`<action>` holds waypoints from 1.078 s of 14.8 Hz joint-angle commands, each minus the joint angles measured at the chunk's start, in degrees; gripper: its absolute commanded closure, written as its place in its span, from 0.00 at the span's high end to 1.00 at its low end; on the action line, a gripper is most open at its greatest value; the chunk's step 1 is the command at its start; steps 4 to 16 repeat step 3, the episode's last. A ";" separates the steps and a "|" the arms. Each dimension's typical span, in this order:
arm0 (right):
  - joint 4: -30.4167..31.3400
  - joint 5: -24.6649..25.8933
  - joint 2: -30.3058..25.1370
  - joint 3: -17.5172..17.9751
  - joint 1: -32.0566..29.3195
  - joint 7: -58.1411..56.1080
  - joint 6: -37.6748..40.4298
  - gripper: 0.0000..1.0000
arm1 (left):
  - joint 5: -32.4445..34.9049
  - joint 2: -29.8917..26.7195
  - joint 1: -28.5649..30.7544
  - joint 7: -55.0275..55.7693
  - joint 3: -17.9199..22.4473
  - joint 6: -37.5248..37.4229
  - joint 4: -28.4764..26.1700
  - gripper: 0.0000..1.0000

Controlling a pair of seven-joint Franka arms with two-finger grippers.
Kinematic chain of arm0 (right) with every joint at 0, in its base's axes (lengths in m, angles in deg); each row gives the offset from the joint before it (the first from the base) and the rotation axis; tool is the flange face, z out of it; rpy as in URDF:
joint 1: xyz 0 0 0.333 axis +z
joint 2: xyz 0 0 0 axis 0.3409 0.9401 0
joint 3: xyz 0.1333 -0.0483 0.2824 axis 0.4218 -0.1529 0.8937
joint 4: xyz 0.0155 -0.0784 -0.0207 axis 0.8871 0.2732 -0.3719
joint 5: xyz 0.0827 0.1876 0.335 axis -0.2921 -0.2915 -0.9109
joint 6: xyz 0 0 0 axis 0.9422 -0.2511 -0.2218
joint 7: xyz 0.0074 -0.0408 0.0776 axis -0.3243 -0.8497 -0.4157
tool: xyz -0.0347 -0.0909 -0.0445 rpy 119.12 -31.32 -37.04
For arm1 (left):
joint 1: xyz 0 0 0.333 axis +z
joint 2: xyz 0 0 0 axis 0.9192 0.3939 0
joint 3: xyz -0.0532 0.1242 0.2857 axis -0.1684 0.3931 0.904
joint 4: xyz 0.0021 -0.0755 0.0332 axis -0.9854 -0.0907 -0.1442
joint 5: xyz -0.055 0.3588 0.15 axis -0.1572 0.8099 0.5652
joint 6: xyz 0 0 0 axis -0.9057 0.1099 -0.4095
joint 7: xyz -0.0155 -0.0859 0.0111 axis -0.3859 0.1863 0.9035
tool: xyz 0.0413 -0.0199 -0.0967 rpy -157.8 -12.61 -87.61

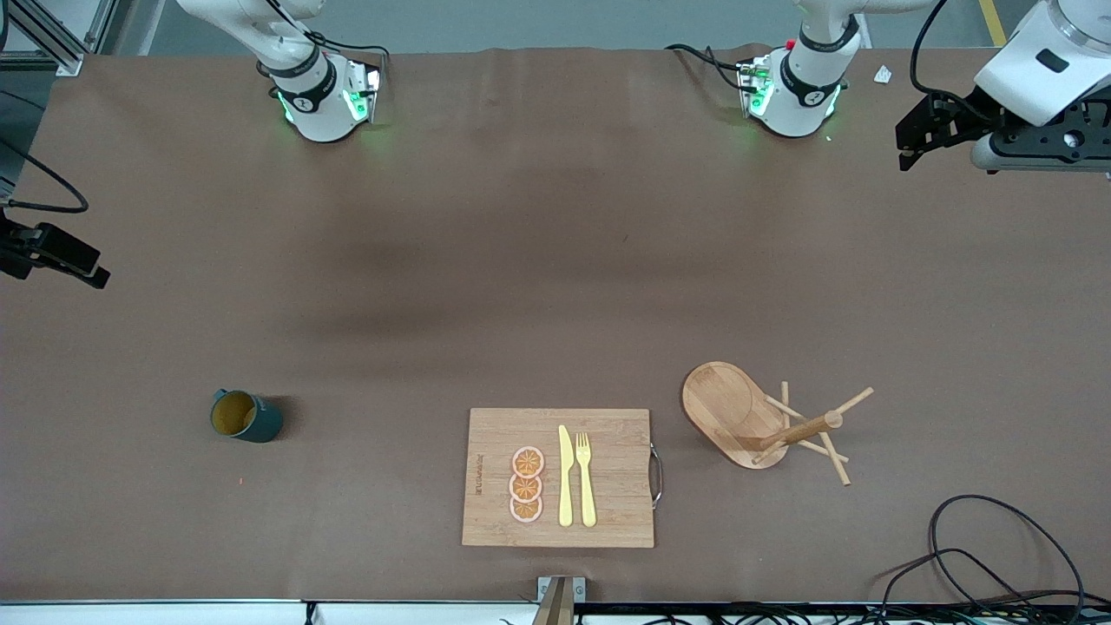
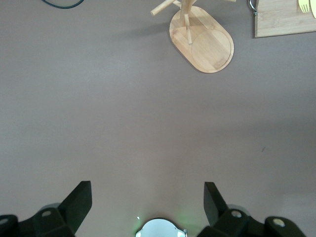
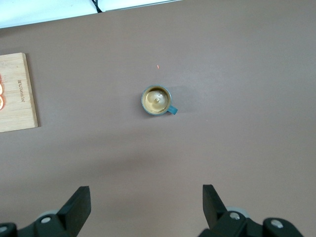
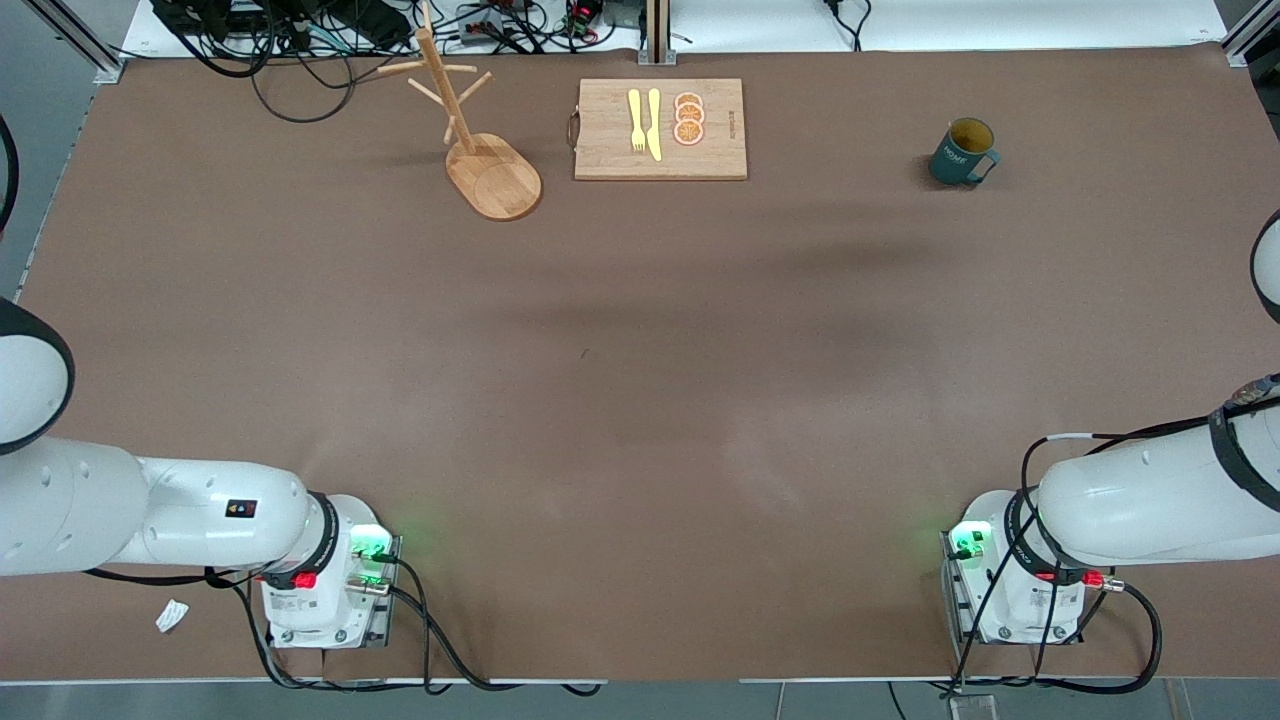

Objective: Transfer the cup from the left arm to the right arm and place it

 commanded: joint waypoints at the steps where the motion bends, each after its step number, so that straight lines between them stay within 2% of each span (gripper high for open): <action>1: 1.09 -0.07 -1.42 0.84 -0.75 0.64 0.13 1.00 | -0.93 -0.79 0.41 0.04 -0.13 -0.76 0.42 1.00; 16: 1.09 -0.07 -1.42 0.84 -0.66 0.64 0.13 1.00 | -0.93 -0.61 0.41 0.12 -0.13 -0.76 0.52 1.00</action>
